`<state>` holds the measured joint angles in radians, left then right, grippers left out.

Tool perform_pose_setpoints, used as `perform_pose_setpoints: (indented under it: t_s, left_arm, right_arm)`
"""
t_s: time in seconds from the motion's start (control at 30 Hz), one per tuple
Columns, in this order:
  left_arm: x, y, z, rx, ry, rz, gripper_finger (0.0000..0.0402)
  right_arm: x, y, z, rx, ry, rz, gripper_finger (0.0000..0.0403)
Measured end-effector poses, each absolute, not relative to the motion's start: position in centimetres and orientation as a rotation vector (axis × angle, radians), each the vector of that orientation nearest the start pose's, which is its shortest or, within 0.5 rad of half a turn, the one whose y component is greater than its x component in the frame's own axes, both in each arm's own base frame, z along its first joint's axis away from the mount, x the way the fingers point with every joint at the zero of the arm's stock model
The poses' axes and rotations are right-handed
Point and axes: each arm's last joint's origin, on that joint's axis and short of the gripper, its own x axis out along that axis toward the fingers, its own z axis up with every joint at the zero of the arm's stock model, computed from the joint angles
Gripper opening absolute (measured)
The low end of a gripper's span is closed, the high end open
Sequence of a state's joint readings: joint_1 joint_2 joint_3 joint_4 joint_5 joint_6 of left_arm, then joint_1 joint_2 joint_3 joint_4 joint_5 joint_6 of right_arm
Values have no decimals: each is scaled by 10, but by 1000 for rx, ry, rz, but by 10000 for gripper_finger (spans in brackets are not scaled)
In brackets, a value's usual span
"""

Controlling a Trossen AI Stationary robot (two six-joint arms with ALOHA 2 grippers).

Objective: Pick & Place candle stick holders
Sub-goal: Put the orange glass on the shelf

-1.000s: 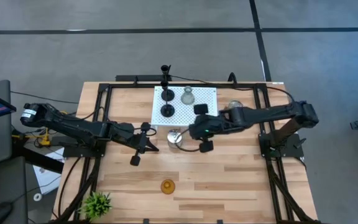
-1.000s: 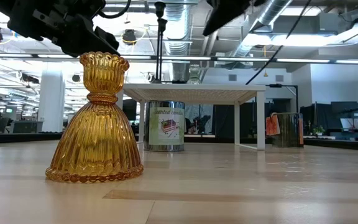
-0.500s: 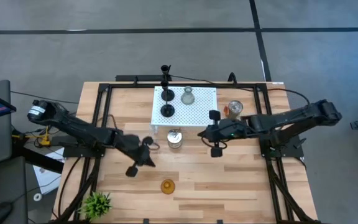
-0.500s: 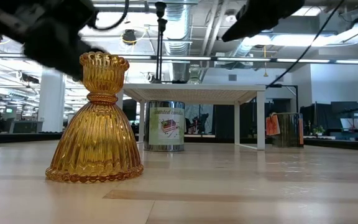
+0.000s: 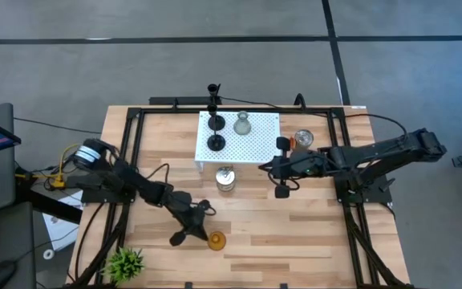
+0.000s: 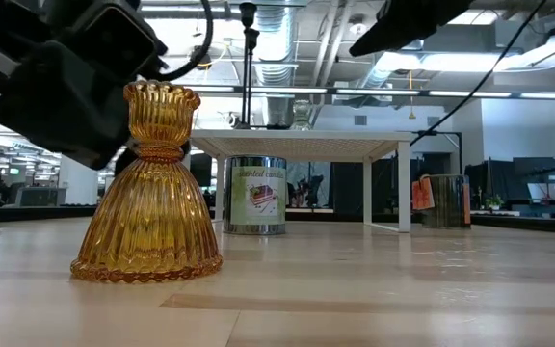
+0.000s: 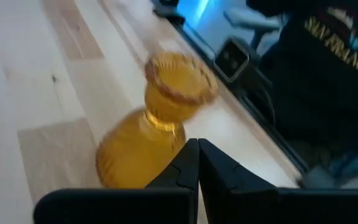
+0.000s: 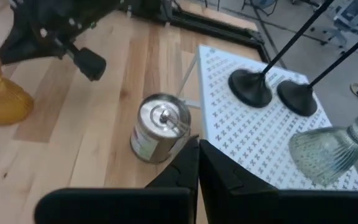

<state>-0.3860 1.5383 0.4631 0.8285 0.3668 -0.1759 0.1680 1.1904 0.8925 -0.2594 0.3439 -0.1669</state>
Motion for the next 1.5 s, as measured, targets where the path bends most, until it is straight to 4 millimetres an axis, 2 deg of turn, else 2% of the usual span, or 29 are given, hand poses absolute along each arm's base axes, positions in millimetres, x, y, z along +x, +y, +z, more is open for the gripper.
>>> perform_pose_setpoints:
  t_s: [0.3,0.43,0.6,0.8,0.93,1.13,1.27,1.33,1.5]
  left_arm:
    - [285,-126,148,-179,312,-726,4]
    - [306,-129,152,-128,257,-717,6]
    - [328,-116,162,-41,173,-670,4]
    - [344,-87,170,-4,125,-564,4]
    - [350,-71,174,13,103,-554,4]
    - [353,-61,175,6,100,-565,4]
    - [353,-56,170,-2,153,-550,5]
    - [353,-53,167,-9,192,-541,6]
    - [351,-52,168,-21,220,-561,4]
  right_arm:
    - [248,32,278,-329,625,-118,0]
    - [247,32,277,-342,647,-113,0]
    - [245,32,274,-350,680,-109,0]
    - [244,31,272,-347,701,-110,0]
    - [244,31,272,-347,702,-110,0]
    - [242,32,270,-313,724,-110,0]
    - [239,35,266,-243,760,-44,0]
    - [239,36,260,-202,755,-20,0]
    - [237,37,228,-107,699,3,0]
